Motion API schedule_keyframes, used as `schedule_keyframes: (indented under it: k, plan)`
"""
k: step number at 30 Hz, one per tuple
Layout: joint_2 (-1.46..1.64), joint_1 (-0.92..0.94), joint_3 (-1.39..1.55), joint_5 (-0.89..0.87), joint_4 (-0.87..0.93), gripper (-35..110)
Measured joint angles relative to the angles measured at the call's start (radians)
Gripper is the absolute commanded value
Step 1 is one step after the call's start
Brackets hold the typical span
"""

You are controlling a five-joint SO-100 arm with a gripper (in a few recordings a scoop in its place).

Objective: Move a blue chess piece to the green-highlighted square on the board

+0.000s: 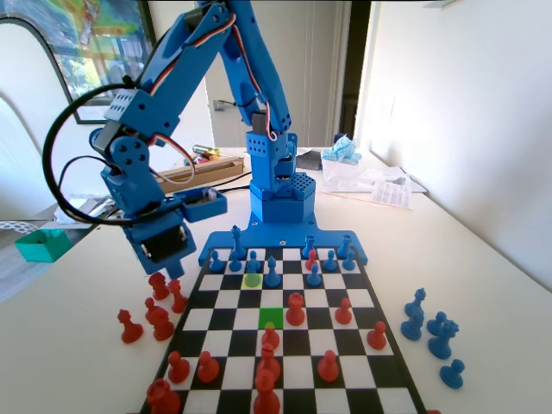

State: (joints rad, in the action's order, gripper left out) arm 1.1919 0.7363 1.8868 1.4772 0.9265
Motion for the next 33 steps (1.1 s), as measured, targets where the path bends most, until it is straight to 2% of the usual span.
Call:
schedule_keyframes:
  k: [7, 13, 24, 33]
  plan:
    - [0.222, -0.095, 0.0, 0.041, 0.186, 13]
    - [0.397, -0.244, 0.015, -0.015, 0.261, 12]
    - [0.592, -0.526, 0.239, -0.195, 0.152, 11]
    - [0.6, -0.557, 0.348, -0.164, 0.046, 11]
